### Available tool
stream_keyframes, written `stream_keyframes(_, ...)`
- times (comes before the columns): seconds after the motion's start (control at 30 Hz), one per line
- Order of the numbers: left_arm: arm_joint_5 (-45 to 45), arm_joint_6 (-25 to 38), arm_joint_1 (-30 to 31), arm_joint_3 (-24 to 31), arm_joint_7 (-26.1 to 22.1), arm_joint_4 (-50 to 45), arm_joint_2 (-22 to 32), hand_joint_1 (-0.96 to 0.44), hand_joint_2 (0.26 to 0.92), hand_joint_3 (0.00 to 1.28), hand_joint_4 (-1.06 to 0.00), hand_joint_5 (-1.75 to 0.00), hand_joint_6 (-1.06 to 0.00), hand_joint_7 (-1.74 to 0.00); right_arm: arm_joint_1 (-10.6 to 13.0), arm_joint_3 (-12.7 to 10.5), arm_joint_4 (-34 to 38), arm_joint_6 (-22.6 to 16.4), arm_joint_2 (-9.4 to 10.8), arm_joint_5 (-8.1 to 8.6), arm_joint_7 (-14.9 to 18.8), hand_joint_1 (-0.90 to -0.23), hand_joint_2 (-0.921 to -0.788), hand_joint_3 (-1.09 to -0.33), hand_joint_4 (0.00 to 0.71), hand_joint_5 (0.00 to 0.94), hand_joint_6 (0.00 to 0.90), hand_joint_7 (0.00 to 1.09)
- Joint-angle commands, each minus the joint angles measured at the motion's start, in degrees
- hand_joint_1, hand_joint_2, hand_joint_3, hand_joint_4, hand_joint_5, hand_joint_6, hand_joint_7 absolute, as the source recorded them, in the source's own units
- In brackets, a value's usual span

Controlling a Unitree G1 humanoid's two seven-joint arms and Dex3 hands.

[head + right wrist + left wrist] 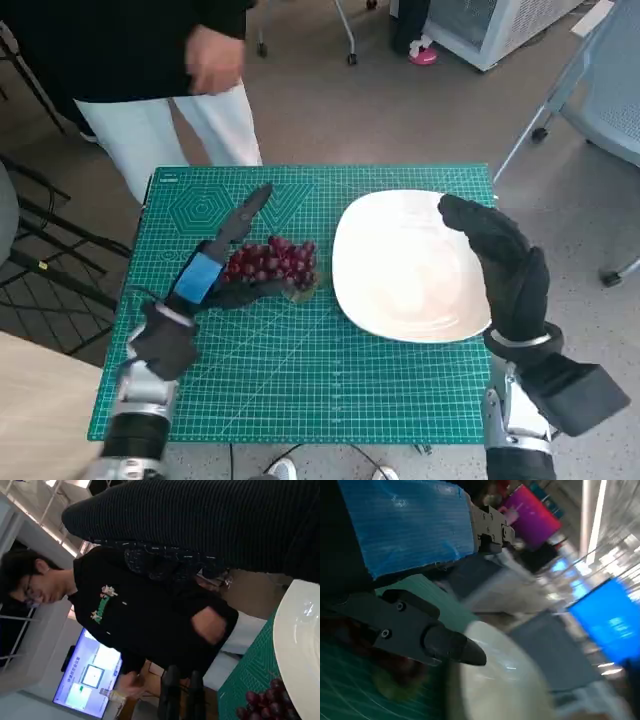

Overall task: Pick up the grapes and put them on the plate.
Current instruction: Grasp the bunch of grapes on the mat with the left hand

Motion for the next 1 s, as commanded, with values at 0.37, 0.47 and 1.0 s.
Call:
stream_keyframes(0.37,25.4,31.5,0.3,-13.5,-0.5,-20.1,2.9,-0.4,0.704,0.0,0.0,0.0,-0.16,-0.02,1.1,0.2,-1.4,2.4,-0.1,1.18,0.9,-0.612,-0.921,-0.795,0.305,0.0,0.055,0.27)
stream_keyframes(0.47,26.8,34.8,-0.8,-15.5,-1.3,-20.3,3.0,-0.39,0.702,0.0,0.0,0.0,-0.17,-0.02,1.0,0.0,-1.2,2.4,-0.2,1.23,1.1,-0.613,-0.921,-0.794,0.305,0.0,0.048,0.27)
stream_keyframes(1.0,26.0,45.0,-7.6,-22.4,-5.6,-13.7,3.1,-0.34,0.701,0.0,0.0,0.0,-0.17,-0.01,0.9,-0.4,0.1,0.9,-0.5,0.88,1.0,-0.609,-0.921,-0.79,0.308,0.002,0.033,0.29)
